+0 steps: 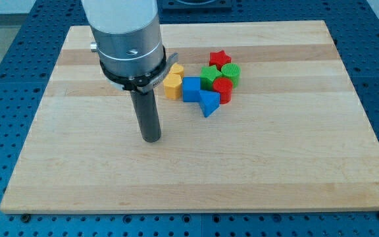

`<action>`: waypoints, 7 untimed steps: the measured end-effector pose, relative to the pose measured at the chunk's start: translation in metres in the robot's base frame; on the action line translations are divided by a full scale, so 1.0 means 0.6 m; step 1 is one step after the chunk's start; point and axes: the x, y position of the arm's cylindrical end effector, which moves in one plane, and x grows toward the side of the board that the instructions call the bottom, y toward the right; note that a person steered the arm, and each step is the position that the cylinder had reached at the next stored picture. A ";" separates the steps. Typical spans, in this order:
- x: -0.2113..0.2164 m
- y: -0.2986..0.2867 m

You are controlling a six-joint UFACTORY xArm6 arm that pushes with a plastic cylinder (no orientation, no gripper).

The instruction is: Place the arm below the triangle

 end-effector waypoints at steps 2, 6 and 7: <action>-0.019 0.198; -0.073 0.301; -0.073 0.301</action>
